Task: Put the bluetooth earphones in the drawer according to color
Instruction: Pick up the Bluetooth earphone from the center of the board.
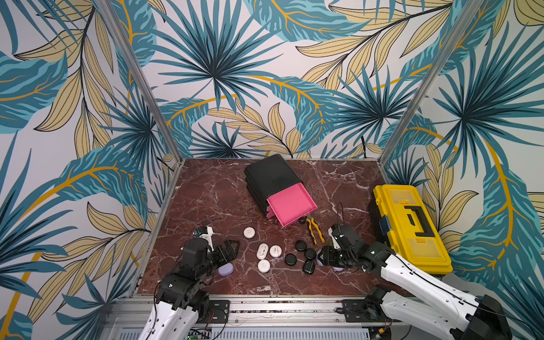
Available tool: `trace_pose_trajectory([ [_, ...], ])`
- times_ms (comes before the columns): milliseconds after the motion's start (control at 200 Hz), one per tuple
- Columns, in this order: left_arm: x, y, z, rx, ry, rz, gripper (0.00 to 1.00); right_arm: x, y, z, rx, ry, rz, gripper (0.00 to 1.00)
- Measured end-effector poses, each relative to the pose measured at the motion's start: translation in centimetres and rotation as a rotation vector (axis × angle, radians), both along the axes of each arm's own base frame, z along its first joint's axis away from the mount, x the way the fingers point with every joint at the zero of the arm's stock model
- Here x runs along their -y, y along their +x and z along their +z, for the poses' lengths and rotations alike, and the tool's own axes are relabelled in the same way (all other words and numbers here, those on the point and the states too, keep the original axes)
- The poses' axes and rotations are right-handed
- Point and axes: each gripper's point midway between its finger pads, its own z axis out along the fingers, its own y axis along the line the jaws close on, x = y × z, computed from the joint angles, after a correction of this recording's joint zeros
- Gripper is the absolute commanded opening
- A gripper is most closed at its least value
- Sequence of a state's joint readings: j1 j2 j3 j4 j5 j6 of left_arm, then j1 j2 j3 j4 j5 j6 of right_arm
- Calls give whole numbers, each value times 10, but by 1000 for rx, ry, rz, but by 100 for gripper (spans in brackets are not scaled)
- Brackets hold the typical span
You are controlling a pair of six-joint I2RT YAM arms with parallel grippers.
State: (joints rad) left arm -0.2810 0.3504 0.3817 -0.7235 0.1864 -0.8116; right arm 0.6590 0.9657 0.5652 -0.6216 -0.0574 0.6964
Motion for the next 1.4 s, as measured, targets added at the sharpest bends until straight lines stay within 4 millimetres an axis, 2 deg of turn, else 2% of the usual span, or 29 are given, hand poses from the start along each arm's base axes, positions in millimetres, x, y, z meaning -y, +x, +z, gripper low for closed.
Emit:
trace_pose_trajectory([
  [170, -23, -10, -19, -88, 90, 97, 100, 3, 2, -13, -26, -89, 6, 55],
  [275, -35, -15, -24, -136, 130, 155, 100, 3, 5, -19, -36, -137, 7, 57],
  [451, -41, -18, -29, -175, 157, 186, 100, 1, 9, -29, -56, -204, 20, 58],
  [591, -50, -23, -41, -247, 199, 226, 100, 2, 12, -36, -63, -252, 21, 58],
  [731, -63, -30, -54, -341, 255, 300, 100, 5, 16, -42, -71, -300, 16, 57],
  [952, -73, -36, -67, -460, 317, 366, 100, 6, 21, -49, -79, -356, 17, 47],
  [1062, -75, -36, -69, -488, 332, 381, 100, 5, 22, -48, -69, -361, 14, 40],
  [1222, -76, -36, -69, -496, 337, 394, 100, 5, 27, -40, -40, -363, 6, 39],
  [1322, -76, -36, -69, -497, 334, 397, 100, 5, 33, -22, 12, -345, -8, 38],
  [1402, -75, -37, -70, -504, 330, 395, 100, 3, 41, 0, 72, -324, -26, 38],
])
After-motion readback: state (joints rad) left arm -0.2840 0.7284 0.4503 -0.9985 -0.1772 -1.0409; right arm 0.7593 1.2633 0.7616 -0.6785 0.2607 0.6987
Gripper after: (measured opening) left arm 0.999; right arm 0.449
